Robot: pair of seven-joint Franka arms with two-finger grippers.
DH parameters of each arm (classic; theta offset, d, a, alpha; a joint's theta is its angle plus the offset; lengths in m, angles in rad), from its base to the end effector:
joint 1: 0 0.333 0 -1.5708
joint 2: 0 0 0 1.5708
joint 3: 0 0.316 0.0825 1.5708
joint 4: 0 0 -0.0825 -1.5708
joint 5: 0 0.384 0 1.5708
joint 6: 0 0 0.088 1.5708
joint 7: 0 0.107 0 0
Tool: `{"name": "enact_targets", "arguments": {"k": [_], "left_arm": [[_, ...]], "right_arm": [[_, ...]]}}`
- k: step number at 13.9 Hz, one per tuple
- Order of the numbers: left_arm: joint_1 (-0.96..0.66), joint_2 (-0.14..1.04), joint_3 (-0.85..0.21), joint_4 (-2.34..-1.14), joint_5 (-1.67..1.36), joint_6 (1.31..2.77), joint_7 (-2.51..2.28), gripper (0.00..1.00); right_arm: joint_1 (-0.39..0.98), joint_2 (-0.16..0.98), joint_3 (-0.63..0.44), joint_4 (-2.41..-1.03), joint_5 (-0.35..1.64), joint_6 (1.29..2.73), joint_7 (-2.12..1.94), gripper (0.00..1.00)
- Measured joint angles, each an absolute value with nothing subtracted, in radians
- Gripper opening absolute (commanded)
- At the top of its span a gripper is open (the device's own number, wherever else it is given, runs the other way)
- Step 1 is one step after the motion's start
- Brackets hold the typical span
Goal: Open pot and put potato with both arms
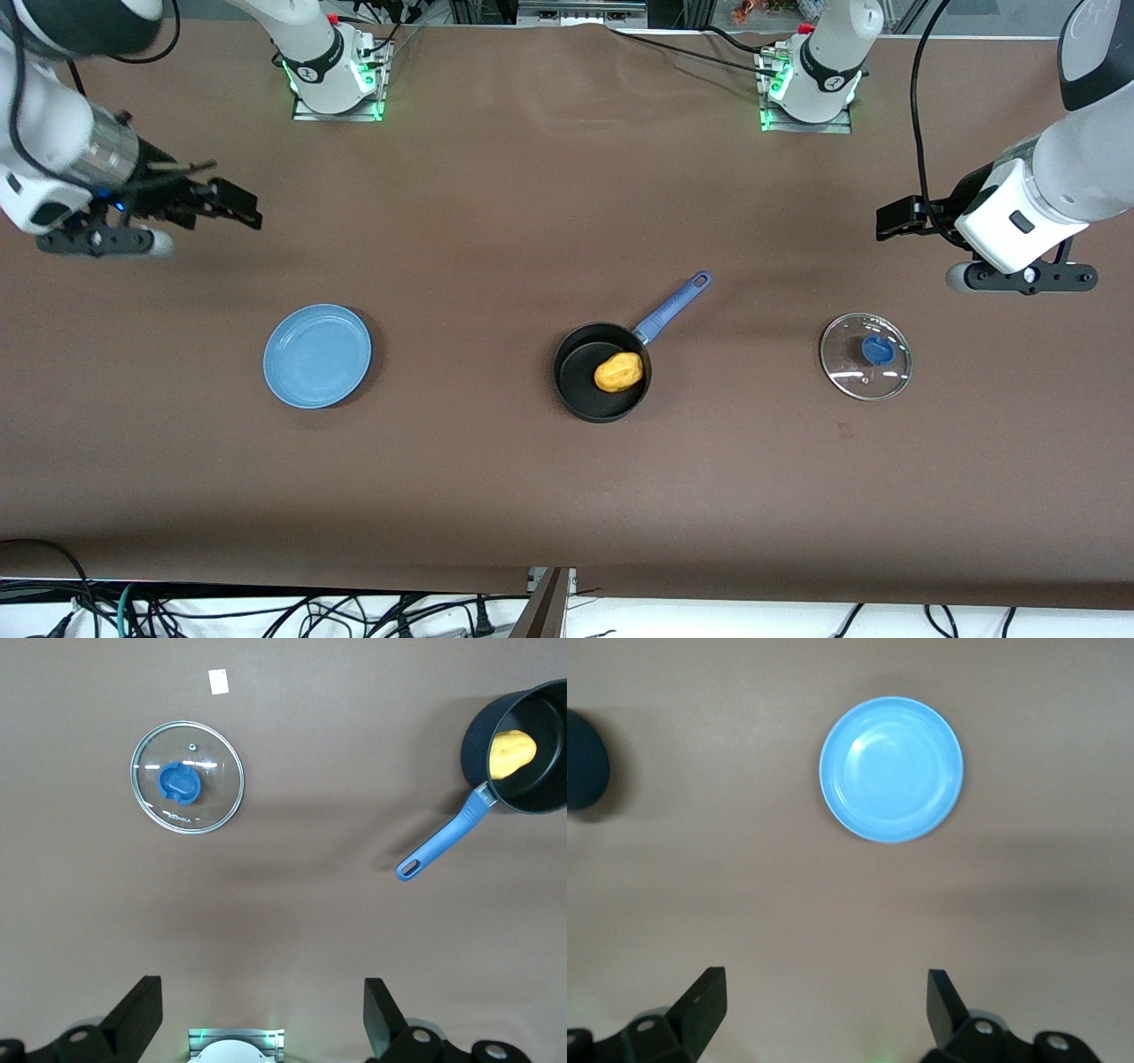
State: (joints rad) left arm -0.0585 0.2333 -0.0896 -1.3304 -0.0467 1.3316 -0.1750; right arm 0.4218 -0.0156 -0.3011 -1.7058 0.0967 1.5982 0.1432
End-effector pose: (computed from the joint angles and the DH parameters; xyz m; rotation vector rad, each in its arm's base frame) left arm 0.5911 -0.0874 0.5830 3.0900 0.0326 -0.3708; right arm 0.5416 0.0748 0.5719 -3.0490 0.0448 0.1606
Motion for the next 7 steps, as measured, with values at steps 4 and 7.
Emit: {"name": "enact_targets", "arguments": {"k": [4, 7], "left_arm": [[-0.057, 0.233, -0.089, -1.330, -0.047, 1.332, -0.210, 1.00], [-0.056, 0.234, -0.085, -1.330, -0.047, 1.332, -0.215, 1.00]], "right_arm": [[0.422, -0.034, -0.309, -1.697, 0.083, 1.591, 0.140, 1.00], [0.422, -0.023, -0.316, -1.697, 0.072, 1.591, 0.094, 1.00]]}}
